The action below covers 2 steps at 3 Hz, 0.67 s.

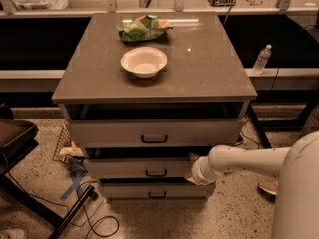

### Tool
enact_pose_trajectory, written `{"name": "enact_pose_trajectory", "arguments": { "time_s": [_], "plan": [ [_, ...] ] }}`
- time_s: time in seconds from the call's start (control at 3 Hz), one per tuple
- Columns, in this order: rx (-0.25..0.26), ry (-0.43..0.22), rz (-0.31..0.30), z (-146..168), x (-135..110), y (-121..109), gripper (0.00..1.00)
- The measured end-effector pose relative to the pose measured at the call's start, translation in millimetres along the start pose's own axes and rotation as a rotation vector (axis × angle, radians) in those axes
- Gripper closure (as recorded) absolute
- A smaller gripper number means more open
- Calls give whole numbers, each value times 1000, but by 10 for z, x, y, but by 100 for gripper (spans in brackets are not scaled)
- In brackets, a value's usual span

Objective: Open middle drawer

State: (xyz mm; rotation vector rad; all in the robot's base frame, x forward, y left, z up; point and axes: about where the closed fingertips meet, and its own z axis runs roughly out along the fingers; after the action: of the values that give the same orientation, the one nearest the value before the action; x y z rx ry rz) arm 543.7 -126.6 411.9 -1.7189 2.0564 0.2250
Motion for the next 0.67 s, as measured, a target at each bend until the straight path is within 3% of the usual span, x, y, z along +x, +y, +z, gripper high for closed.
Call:
{"name": "enact_pose_trajectory", "arguments": {
  "time_s": [0.33, 0.67],
  "plan": [
    [0, 0, 0, 0, 0, 1, 98],
    [0, 0, 0, 0, 0, 1, 77]
  ]
}}
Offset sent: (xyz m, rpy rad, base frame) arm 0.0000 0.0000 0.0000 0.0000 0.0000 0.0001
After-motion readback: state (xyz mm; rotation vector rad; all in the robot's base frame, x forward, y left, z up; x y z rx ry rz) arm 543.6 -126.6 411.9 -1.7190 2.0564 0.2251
